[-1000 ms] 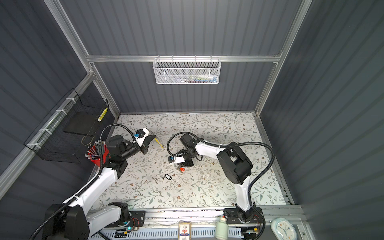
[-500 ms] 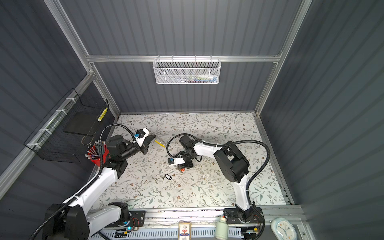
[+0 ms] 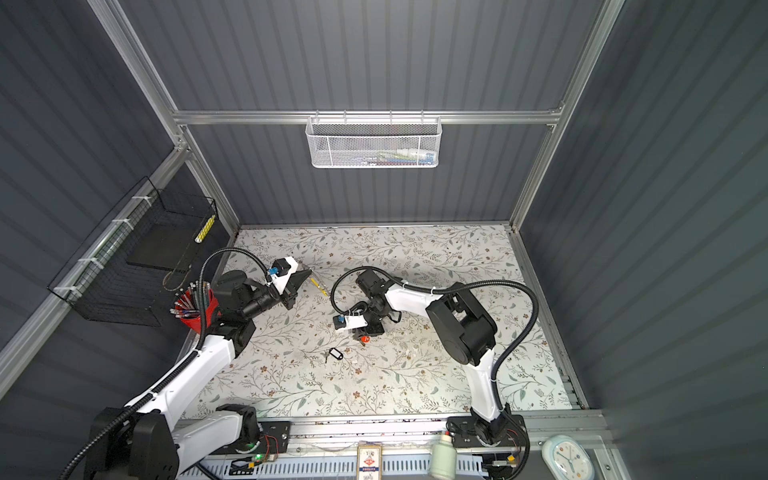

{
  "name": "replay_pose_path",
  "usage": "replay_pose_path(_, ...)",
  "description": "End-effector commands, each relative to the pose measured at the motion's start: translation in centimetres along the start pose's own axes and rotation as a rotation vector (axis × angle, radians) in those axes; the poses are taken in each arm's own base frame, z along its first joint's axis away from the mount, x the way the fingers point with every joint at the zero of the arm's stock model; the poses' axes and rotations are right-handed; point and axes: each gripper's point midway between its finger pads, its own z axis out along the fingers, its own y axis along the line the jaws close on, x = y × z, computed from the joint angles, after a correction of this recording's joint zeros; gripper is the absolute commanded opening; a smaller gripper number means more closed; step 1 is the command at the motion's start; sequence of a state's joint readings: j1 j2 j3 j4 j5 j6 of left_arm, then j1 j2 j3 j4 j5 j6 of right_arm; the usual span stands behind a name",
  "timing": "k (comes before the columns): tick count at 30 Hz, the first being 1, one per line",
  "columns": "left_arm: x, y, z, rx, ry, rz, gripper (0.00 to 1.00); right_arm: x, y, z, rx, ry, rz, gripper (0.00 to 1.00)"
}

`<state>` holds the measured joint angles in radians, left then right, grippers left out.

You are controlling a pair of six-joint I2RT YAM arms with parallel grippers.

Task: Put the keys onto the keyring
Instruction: 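Lift the red-tagged key with the right gripper toward the held keyring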

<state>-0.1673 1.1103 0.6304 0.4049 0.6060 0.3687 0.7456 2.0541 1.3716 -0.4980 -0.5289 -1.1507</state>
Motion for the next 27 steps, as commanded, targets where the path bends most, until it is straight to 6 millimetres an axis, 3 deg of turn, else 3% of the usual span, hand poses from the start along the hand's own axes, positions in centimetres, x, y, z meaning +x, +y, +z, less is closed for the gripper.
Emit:
replay_pose_path(1, 0.1, -0.3, -0.1, 0.016, -0.01, -0.005, 0.0, 0.0, 0.5, 0.6, -0.039, 0.0, 0.015, 0.21)
replay_pose_path(16, 0.1, -0.3, -0.1, 0.019, -0.012, -0.006, 0.0, 0.9, 0.1, 0.9, -0.022, 0.044, 0.033, 0.19)
replay_pose_path(27, -0.1, -0.4, -0.1, 0.023, -0.017, -0.01, 0.0, 1.0, 0.3, 0.7, -0.024, 0.053, 0.02, 0.1)
